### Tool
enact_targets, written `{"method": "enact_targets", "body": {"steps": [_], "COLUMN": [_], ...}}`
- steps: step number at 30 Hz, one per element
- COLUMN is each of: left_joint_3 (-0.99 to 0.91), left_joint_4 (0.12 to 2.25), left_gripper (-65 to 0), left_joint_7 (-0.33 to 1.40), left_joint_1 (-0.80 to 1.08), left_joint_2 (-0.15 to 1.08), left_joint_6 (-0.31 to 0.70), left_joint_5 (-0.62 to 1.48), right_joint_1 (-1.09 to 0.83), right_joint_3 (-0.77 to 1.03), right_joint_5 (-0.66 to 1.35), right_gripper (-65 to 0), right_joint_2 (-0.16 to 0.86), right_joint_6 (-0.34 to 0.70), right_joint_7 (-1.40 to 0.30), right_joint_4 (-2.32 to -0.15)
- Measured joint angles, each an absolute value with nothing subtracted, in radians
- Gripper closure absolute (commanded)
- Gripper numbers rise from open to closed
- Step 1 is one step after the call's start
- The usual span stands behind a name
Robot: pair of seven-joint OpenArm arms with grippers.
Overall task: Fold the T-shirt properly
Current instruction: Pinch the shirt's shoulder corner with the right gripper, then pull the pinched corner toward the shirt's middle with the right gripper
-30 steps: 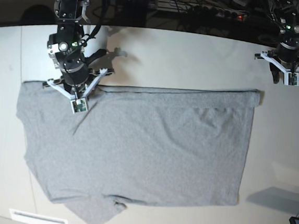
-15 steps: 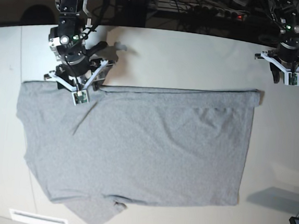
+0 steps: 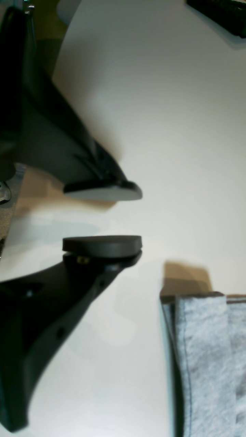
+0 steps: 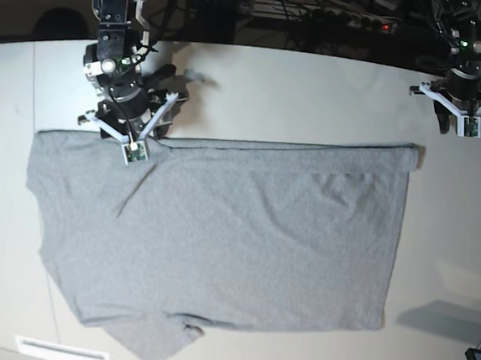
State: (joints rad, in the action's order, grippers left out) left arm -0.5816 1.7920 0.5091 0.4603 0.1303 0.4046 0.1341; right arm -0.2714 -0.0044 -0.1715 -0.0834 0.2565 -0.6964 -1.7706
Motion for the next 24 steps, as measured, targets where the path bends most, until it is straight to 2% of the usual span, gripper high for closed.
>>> {"method": "enact_targets", "body": {"steps": [2, 3, 7, 8, 24], "left_joint_3": [-0.582, -0.582, -0.582, -0.582, -0.582], "left_joint_4": [1.792, 1.792, 1.792, 1.792, 1.792], "left_gripper": [-17.3, -17.3, -17.3, -17.3, -17.3], "left_joint_7": [0.508, 0.509, 0.509, 0.509, 0.509], "left_joint_1": [0.460, 0.460, 0.460, 0.460, 0.460], "left_joint_2": [0.131, 0.130, 0.130, 0.131, 0.130], "left_joint_6": [0.405, 0.405, 0.405, 0.405, 0.405], "left_joint_5": [0.134, 0.134, 0.134, 0.134, 0.134], "right_joint_1": [-0.272, -0.272, -0.271, -0.271, -0.227], "right_joint_3": [-0.004, -0.004, -0.004, -0.004, -0.006], "right_joint_5": [-0.171, -0.171, -0.171, -0.171, -0.178], "right_gripper": [-27.4, -24.8, -3.2, 0.0, 0.0], "right_joint_2": [-0.084, -0.084, -0.084, -0.084, -0.083], "right_joint_6": [0.257, 0.257, 0.257, 0.257, 0.260], "right_joint_7": [-0.696, -0.696, -0.696, -0.696, -0.717], "right_joint_4": [-1.771, -1.771, -1.771, -1.771, -1.783]}}
